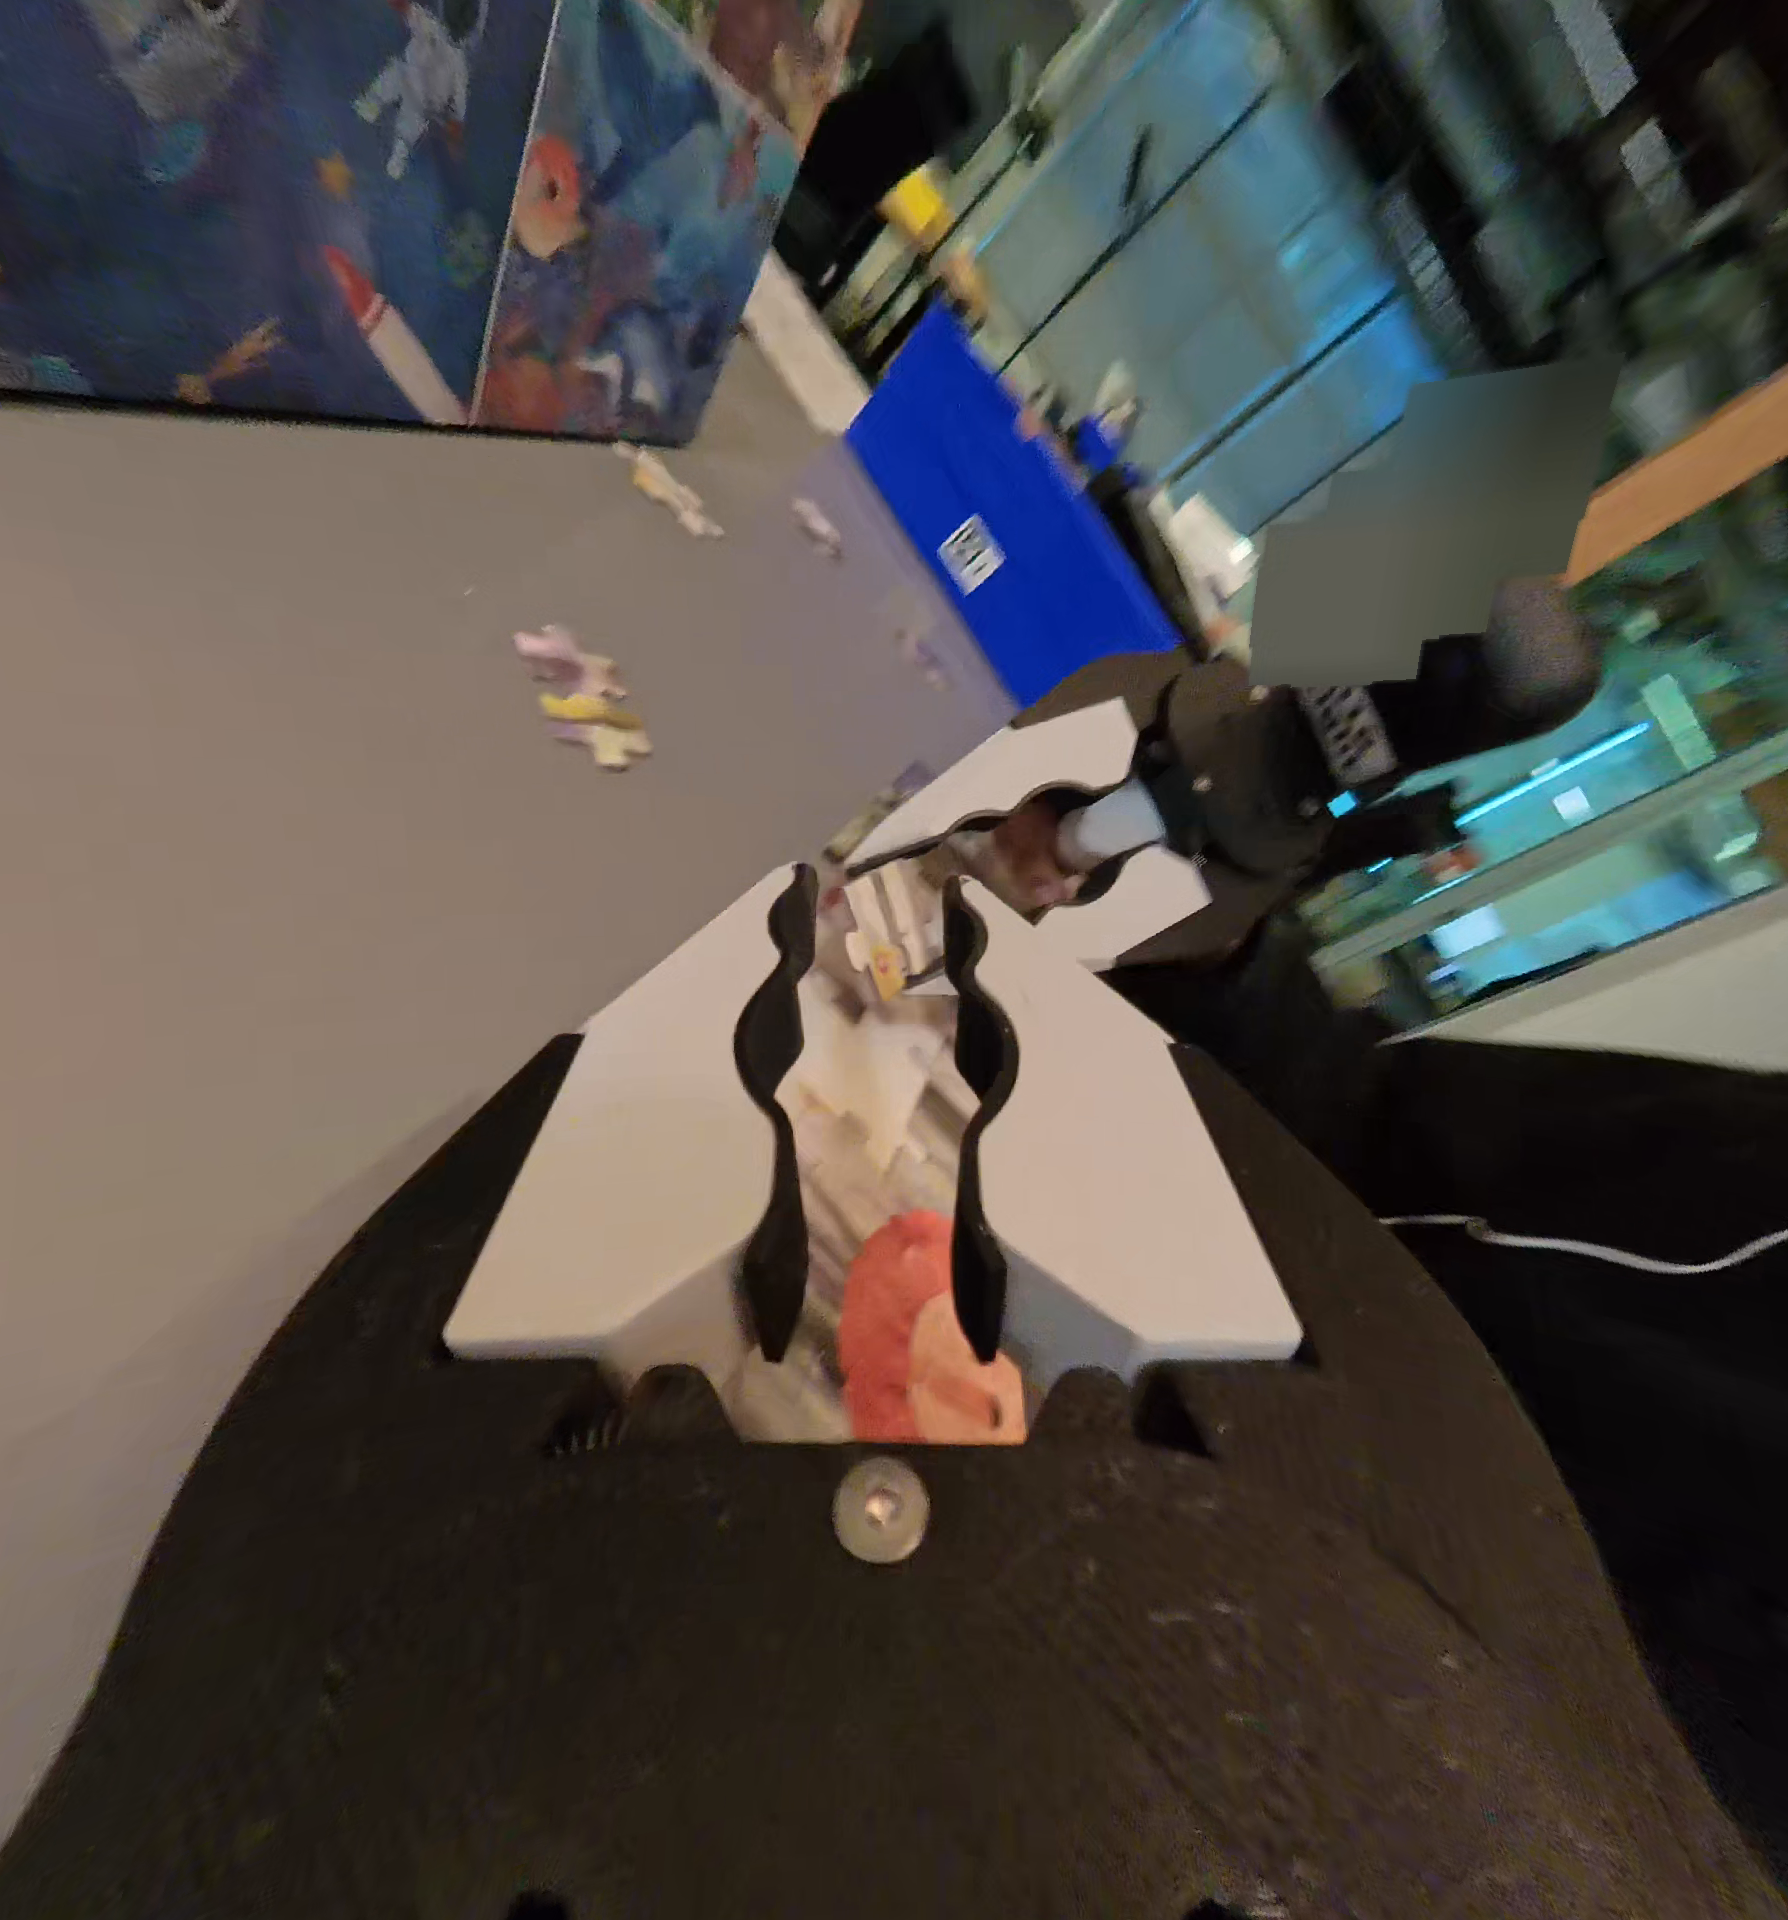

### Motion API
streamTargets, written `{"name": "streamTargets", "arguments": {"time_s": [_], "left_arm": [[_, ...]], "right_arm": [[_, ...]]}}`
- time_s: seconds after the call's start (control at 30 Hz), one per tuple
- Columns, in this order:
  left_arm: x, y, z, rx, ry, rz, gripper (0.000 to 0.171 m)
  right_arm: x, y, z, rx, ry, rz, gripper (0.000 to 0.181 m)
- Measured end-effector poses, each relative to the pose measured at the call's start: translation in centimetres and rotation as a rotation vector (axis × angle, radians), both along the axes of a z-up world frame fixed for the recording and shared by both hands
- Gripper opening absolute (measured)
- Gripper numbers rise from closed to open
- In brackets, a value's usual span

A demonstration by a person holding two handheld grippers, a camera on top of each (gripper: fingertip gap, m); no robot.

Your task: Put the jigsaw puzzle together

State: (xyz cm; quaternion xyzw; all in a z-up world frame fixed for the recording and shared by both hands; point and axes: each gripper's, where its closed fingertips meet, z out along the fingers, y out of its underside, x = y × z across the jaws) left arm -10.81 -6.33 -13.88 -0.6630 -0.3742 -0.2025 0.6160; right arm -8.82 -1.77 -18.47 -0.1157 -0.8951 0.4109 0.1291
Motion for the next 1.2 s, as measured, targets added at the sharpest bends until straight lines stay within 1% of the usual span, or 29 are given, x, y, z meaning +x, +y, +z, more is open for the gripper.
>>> {"name": "streamTargets", "arguments": {"time_s": [0.1, 0.2, 0.3, 0.4, 0.5, 0.6, 0.73, 0.93, 1.2], "left_arm": [[0.2, 0.1, -2.0, -0.199, 0.08, -0.018, 0.014], [0.6, 0.4, -3.7, -0.359, 0.16, -0.04, 0.01], [1.0, 0.7, -5.1, -0.488, 0.231, -0.065, 0.006], [1.2, 0.8, -5.9, -0.571, 0.285, -0.08, 0.005], [1.3, 0.8, -6.2, -0.607, 0.312, -0.088, 0.005], [1.3, 0.8, -6.1, -0.605, 0.313, -0.091, 0.004], [1.5, 0.9, -6.0, -0.592, 0.308, -0.097, 0.005], [1.8, 1.2, -6.0, -0.595, 0.323, -0.115, 0.005], [2.2, 1.5, -6.1, -0.61, 0.349, -0.135, 0.007]], "right_arm": [[0.6, -0.4, -1.1, 0.009, -0.057, 0.033, 0.031], [0.8, -0.6, -1.9, 0.041, -0.06, 0.049, 0.031], [0.8, -0.9, -2.1, 0.044, -0.06, 0.058, 0.031], [0.6, -1.0, -2.1, 0.039, -0.054, 0.057, 0.033], [0.4, -0.8, -2.1, 0.04, -0.042, 0.049, 0.04], [0.3, -0.7, -1.9, 0.054, -0.02, 0.045, 0.043], [0.5, -0.4, -1.7, 0.061, -0.021, 0.051, 0.039], [0.5, 0.1, -1.9, 0.073, -0.041, 0.045, 0.026], [1.1, -0.3, -2.1, 0.068, -0.062, 0.07, 0.026]]}}
